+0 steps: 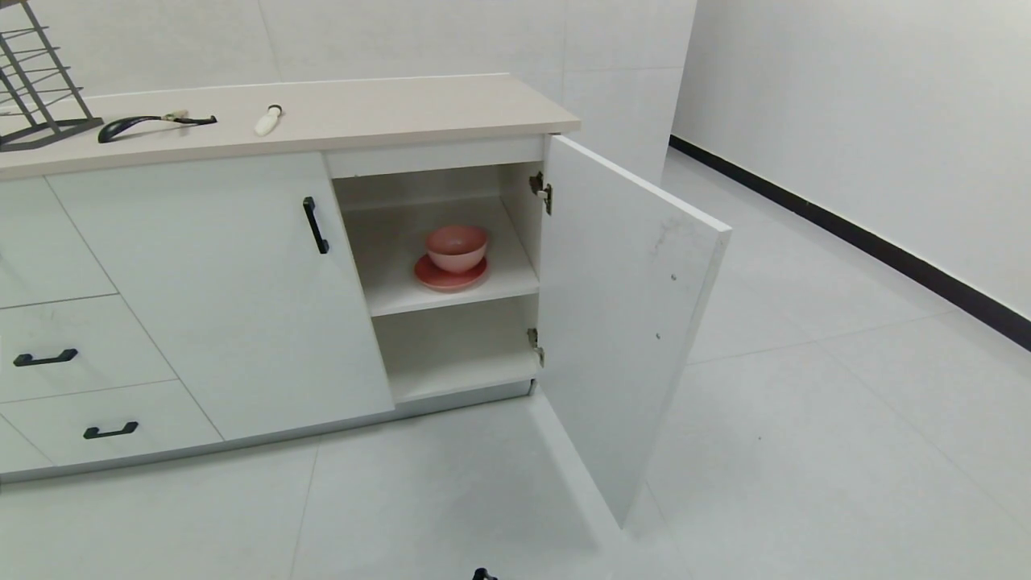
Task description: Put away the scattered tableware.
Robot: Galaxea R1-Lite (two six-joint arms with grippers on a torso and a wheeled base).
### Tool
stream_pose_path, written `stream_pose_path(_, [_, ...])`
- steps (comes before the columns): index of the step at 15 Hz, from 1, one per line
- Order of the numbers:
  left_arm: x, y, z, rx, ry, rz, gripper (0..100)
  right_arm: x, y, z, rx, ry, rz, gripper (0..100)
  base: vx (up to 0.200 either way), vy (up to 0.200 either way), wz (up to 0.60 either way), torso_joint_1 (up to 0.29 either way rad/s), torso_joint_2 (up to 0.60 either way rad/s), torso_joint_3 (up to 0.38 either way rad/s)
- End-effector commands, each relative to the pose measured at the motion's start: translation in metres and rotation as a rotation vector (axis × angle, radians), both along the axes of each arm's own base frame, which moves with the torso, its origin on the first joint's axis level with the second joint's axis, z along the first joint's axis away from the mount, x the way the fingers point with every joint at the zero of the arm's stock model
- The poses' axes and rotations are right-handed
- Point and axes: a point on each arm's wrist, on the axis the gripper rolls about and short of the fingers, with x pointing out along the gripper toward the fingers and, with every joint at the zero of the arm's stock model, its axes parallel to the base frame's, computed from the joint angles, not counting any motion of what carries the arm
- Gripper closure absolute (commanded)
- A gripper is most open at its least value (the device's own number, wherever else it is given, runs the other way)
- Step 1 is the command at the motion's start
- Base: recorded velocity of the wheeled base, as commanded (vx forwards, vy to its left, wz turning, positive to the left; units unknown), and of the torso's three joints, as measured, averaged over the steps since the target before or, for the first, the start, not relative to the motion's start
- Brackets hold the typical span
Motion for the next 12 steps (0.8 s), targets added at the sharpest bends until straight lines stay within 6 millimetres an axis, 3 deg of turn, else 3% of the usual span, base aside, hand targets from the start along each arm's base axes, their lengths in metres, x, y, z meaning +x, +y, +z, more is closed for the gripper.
stream_pose_path(1, [0.0000,0.0000,0.0000,-0.001,0.001,0.000,0,0.0001,0.0000,0.0002,0.002,0.001,-0.001,100,0.000,0.000,0.00,0.000,0.00,0.000])
stream_pose_path(4, [0.0000,0.0000,0.0000,-0.001,0.001,0.000,0,0.0001,-0.0003,0.0002,0.021,0.003,-0.015,100,0.000,0.000,0.40,0.003,0.00,0.000])
stream_pose_path(11, [0.0000,0.0000,0.0000,-0.001,0.001,0.000,0,0.0001,-0.0003,0.0002,0.021,0.003,-0.015,100,0.000,0.000,0.00,0.000,0.00,0.000])
stream_pose_path(12, [0.0000,0.0000,0.0000,-0.001,0.001,0.000,0,0.0001,-0.0003,0.0002,0.019,0.002,-0.015,100,0.000,-0.200,0.00,0.002,0.00,0.007])
